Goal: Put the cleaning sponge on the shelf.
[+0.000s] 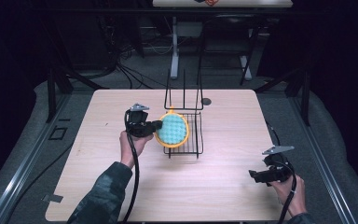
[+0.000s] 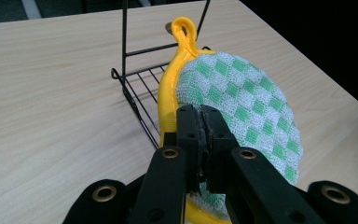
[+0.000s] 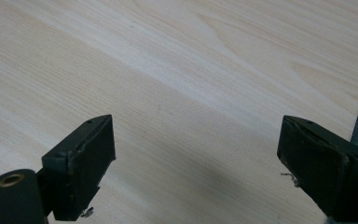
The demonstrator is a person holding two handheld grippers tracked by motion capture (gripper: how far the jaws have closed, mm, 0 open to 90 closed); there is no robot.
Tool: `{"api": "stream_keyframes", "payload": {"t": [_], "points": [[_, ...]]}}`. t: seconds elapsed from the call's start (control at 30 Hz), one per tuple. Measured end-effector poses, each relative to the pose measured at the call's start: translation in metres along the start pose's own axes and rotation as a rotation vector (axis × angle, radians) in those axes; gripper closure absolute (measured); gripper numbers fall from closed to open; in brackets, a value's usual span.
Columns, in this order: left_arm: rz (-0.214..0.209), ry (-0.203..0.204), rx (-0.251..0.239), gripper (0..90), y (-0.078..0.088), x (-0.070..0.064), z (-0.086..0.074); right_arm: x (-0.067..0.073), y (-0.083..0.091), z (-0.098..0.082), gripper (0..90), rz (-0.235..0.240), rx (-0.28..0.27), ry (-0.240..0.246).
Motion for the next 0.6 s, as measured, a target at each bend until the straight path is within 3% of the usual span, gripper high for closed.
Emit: {"api": "stream_keyframes", "payload": {"t": [0.27,0.6], "points": [[0.009,0.040,-0.006,87.5,-0.021,0.002,0.003,0.000,0.000,-0.001,10.7,0.002,0.003,0.001],[-0.004,0.059,0.040,87.5,-0.047,0.003,-0.003,0.000,0.001,-0.001,10.8,0.002,0.006,0.001]]}}
Point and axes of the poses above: each handheld gripper's, and its own axes: y roughly backward along the jaws, z roughly out of its top, x roughly to its left, the point moved 8 cm from there along -y, roughly forward along the jaws, and after that the axes turned 8 degrees about y, right-handed, at the moved point
